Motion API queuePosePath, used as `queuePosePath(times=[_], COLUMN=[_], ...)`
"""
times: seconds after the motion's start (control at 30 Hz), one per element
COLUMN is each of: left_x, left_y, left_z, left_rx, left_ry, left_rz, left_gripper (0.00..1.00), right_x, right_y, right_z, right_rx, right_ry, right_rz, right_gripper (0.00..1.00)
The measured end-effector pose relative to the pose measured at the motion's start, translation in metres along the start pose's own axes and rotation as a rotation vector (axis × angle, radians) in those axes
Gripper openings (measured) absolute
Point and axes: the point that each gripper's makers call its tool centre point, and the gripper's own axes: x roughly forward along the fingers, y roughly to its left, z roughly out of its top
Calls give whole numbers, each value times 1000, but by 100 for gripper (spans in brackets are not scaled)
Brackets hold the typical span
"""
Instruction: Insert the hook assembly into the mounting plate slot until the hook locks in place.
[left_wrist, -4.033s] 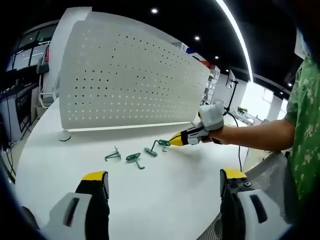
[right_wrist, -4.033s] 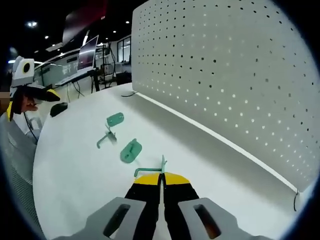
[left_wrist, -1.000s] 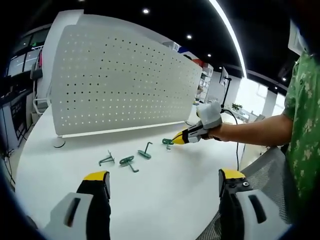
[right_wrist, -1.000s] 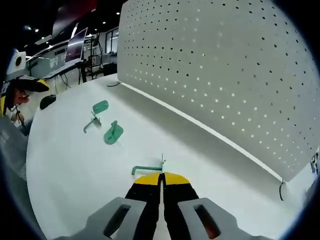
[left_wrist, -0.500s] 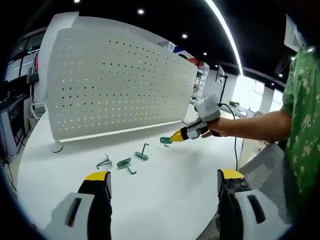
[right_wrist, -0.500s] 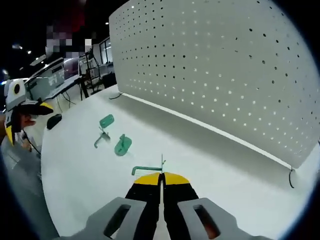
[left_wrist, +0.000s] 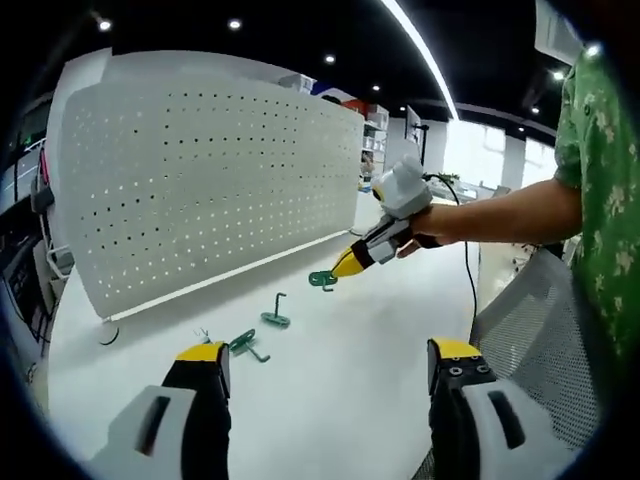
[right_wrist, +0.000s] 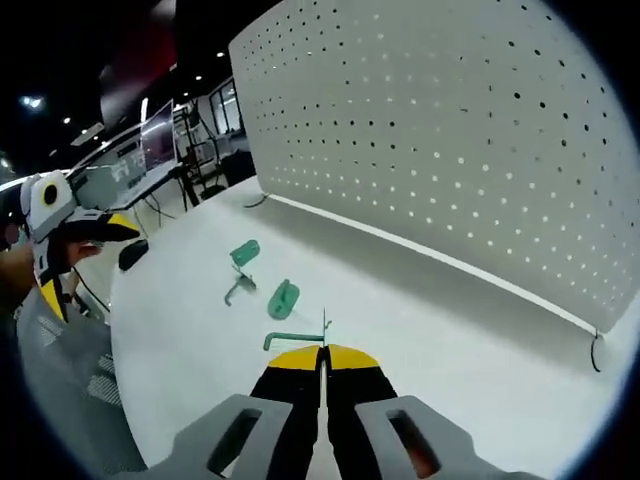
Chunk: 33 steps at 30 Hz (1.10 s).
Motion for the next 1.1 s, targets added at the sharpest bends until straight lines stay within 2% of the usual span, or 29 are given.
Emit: queuePosePath(times=[0.33,0.7,1.1], left_x=[-6,-12,-14], left_y=[-2,-6,-12], left_z=[3,10,17], left_rx=[41,85,146], left_ry=[-13,-36,-48], left_rz=[-1,-10,-19], left_gripper=[73,67,58], right_x=[-6,-16,-27], right_y=[25,70,111], right_z=[15,37,49], right_rx=[10,26,20], right_ry=[-13,-35,-44], right_rz=[61,173,256], right_gripper=[0,0,0])
